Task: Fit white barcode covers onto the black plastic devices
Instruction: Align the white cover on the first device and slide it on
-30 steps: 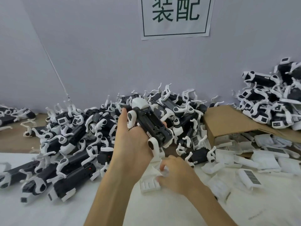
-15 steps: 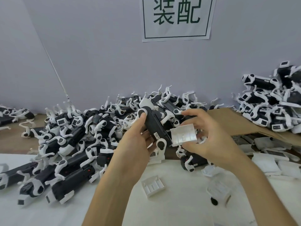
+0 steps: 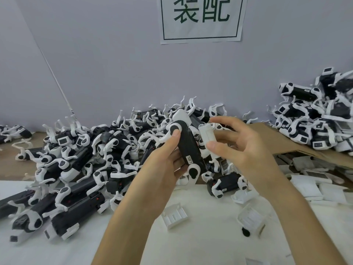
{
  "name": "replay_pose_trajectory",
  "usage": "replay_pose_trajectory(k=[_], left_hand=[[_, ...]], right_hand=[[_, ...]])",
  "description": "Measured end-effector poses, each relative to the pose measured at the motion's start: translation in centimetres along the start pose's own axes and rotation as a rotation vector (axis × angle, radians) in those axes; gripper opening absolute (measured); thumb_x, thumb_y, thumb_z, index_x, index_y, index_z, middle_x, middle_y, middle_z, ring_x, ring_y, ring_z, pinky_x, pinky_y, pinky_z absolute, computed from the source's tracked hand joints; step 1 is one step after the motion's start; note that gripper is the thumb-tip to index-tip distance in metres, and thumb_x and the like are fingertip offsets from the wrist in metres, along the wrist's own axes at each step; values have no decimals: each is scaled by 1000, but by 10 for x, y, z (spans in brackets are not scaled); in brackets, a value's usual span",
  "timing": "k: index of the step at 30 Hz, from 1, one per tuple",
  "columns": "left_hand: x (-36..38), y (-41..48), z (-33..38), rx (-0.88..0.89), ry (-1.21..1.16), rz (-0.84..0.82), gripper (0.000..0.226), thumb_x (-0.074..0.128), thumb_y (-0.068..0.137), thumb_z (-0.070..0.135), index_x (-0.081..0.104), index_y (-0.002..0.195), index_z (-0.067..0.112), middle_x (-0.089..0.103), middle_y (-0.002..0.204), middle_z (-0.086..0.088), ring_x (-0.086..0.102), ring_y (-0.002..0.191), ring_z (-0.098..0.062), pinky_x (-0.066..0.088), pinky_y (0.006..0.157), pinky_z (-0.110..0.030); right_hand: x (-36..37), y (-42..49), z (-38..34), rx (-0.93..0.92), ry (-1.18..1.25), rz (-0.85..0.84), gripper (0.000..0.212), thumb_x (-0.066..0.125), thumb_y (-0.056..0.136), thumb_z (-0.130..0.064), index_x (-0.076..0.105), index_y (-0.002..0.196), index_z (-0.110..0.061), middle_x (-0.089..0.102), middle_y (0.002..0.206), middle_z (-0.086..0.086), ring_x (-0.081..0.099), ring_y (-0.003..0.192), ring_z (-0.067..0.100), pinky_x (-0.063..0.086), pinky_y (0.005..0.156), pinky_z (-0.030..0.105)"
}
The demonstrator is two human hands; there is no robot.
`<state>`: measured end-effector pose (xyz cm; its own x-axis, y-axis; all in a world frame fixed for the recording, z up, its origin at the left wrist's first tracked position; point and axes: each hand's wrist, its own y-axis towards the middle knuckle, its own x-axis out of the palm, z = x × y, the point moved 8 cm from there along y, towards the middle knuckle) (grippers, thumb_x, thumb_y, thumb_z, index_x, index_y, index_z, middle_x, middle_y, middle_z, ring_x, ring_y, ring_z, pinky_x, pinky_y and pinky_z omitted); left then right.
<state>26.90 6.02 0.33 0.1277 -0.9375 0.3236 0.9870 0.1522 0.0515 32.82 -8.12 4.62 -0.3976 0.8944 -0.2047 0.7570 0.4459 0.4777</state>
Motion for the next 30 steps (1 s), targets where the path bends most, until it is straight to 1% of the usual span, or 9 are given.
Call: replay_pose_trajectory(k=[4, 8, 10, 15, 18, 22, 24, 26, 30], left_hand=[[3, 0, 0, 4, 16, -33, 50, 50, 92, 51, 67, 127, 19, 73, 119, -5, 68, 112, -21, 46, 105, -40], [7, 0, -1, 24, 35, -60, 51, 49, 92, 53, 67, 127, 20, 72, 122, -6, 65, 118, -26, 44, 103, -42], [7, 2, -2, 41, 49, -55, 52, 48, 91, 54, 67, 126, 21, 73, 120, -6, 66, 117, -24, 48, 101, -41], [7, 3, -2, 46, 89, -63, 54, 43, 92, 58, 66, 125, 23, 75, 115, 1, 70, 108, -15, 51, 90, -30], [10, 2, 0, 57, 93, -80, 62, 38, 95, 56, 58, 137, 14, 75, 107, 18, 67, 103, 3, 49, 92, -20], [10, 1, 4, 51, -15, -51, 61, 41, 97, 55, 60, 137, 13, 65, 130, 2, 71, 103, -4, 51, 92, -26], [10, 0, 5, 82, -67, -41, 48, 60, 83, 53, 75, 117, 22, 71, 123, -6, 70, 111, -16, 49, 102, -39], [9, -2, 7, 139, -44, -37, 40, 74, 77, 48, 77, 108, 23, 73, 117, -10, 68, 115, -27, 48, 105, -49], [8, -7, 17, 269, 8, -53, 37, 69, 82, 45, 74, 110, 21, 75, 110, -9, 71, 108, -27, 58, 92, -40]], right_hand=[[6, 0, 4, 23, -1, -7, 35, 78, 83, -19, 59, 113, -23, 77, 99, -6, 72, 91, 11, 54, 85, 36], [11, 1, 4, -3, -14, -14, 27, 80, 82, -22, 63, 103, -24, 77, 96, -9, 72, 89, 7, 52, 77, 27], [11, 0, 4, -11, -17, -12, 26, 81, 82, -22, 63, 100, -25, 77, 96, -9, 72, 90, 9, 54, 81, 32], [15, -1, 5, -24, -25, -27, 29, 78, 78, -40, 61, 100, -31, 77, 96, -8, 72, 89, 9, 55, 83, 34], [19, -1, 0, -65, -17, -39, 13, 67, 93, -35, 62, 104, -31, 77, 95, -8, 70, 81, 13, 56, 77, 33], [21, 0, -3, -100, -26, 12, 18, 69, 89, -28, 65, 106, -31, 72, 107, -12, 66, 106, 9, 53, 95, 41], [24, 0, 2, -53, -28, 26, 32, 76, 81, -35, 62, 110, -31, 67, 111, -16, 59, 115, 3, 50, 100, 39], [31, 0, 9, 33, 32, -35, 47, 77, 73, -43, 59, 115, -31, 67, 108, -18, 60, 113, 0, 50, 95, 27], [46, -5, 6, 51, 156, -194, 42, 74, 73, -50, 67, 110, -31, 71, 99, -14, 67, 102, 5, 53, 86, 21]])
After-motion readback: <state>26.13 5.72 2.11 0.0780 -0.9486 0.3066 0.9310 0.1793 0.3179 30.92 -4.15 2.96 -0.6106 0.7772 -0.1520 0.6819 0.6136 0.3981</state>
